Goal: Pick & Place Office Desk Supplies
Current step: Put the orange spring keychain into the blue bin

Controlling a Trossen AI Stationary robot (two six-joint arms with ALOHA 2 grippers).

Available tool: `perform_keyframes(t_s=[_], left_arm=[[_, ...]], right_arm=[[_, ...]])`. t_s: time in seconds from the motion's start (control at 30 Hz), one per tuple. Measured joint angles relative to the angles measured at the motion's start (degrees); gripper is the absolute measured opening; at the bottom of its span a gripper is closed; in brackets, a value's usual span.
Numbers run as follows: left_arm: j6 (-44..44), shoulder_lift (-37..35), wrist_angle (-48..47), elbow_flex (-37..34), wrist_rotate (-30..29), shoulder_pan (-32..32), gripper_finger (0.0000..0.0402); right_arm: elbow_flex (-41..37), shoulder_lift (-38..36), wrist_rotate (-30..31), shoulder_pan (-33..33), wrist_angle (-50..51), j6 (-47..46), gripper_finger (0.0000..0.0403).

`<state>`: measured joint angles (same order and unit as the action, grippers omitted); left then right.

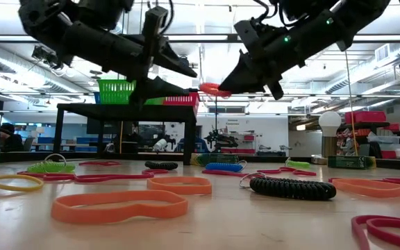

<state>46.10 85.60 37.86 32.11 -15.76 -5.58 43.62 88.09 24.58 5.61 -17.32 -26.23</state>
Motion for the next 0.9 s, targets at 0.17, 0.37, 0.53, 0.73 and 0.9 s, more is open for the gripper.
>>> perform_keyframes(t_s=[0.17,0.37,0.53,0.73,0.9], left_arm=[[-1.15,1.26,0.25,1.14,1.44,0.45,0.0191],[-1.76,1.27,1.12,1.15,1.45,1.22,0.0189],[-3.37,1.25,3.01,1.12,3.91,2.30,0.0187],[-3.98,1.25,2.87,1.12,4.47,2.29,0.0153],[-4.30,1.25,2.87,1.12,4.74,2.31,0.0106]], right_arm=[[0.00,0.00,-0.52,0.69,-0.58,0.62,0.0031],[0.00,0.01,-0.53,2.23,-1.34,3.60,0.0032],[0.00,0.02,-0.55,2.66,-1.94,4.74,0.0032],[0.02,0.02,-1.72,2.61,-3.60,6.79,0.0032],[0.02,0.02,-2.99,2.64,-3.81,7.67,0.0032]])
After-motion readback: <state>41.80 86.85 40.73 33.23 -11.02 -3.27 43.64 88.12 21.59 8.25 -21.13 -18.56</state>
